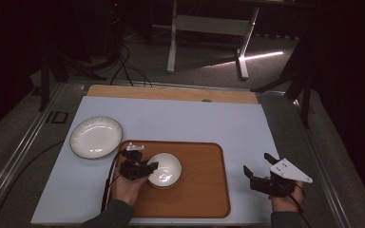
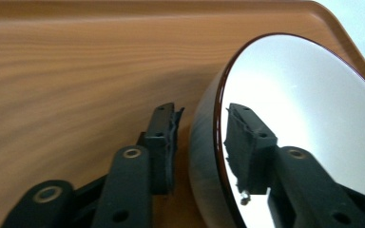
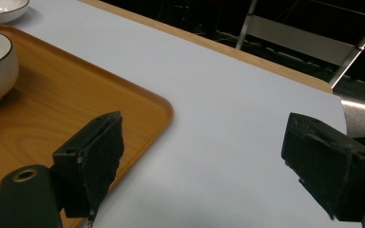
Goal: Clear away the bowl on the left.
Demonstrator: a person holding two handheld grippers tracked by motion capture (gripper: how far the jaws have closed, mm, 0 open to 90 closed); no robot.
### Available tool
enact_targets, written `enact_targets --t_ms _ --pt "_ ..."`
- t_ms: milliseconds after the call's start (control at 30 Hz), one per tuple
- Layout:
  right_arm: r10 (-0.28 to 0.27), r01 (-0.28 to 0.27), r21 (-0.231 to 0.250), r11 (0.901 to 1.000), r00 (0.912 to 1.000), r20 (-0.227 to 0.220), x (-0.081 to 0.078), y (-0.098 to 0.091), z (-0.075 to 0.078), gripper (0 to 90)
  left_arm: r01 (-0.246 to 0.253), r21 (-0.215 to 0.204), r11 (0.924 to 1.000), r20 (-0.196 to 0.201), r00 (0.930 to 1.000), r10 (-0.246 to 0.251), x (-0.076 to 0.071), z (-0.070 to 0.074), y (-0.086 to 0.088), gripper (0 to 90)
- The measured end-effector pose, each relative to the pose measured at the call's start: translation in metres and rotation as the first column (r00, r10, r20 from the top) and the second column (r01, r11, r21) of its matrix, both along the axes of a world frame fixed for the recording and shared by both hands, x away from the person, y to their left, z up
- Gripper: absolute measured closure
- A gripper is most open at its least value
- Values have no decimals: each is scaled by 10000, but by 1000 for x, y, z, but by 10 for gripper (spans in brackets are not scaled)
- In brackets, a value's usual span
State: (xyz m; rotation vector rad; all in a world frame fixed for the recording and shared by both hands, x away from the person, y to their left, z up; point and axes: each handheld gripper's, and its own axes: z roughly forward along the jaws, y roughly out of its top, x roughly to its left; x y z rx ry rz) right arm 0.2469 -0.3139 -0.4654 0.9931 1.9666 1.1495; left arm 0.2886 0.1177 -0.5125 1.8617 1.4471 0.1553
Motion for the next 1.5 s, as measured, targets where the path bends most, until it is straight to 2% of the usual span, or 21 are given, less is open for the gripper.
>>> enact_targets --t_ms 200,267,433,600,700,1067,1300,1500 --pt "8 -8 15 10000 10000 18 0 0 0 136 178 438 9989 751 9970 -211 -5 18 5 481" --pt "13 -13 22 10000 10000 31 0 -1 0 136 85 663 9978 975 9951 -150 -6 23 8 452" --pt "14 -14 19 10000 10000 42 0 -1 0 136 3 656 9978 1338 9910 -91 -9 35 19 408" --pt "22 -22 -3 10000 10000 42 0 -1 1 136 -38 830 9965 1824 9832 -115 -12 48 31 385" --pt "21 -21 0 10000 10000 39 0 -1 1 136 18 892 9960 1962 9804 -194 -14 53 39 382" --pt "52 -52 -7 10000 10000 21 0 0 1 136 -490 900 9947 2436 9695 258 -22 70 79 353" --pt "42 -42 -4 10000 10000 -40 0 0 0 136 -1148 1071 9876 2743 9582 816 -28 74 103 350" --pt "23 -23 37 10000 10000 -85 1 -1 0 136 -1402 1413 9800 3005 9493 924 -32 72 117 339"
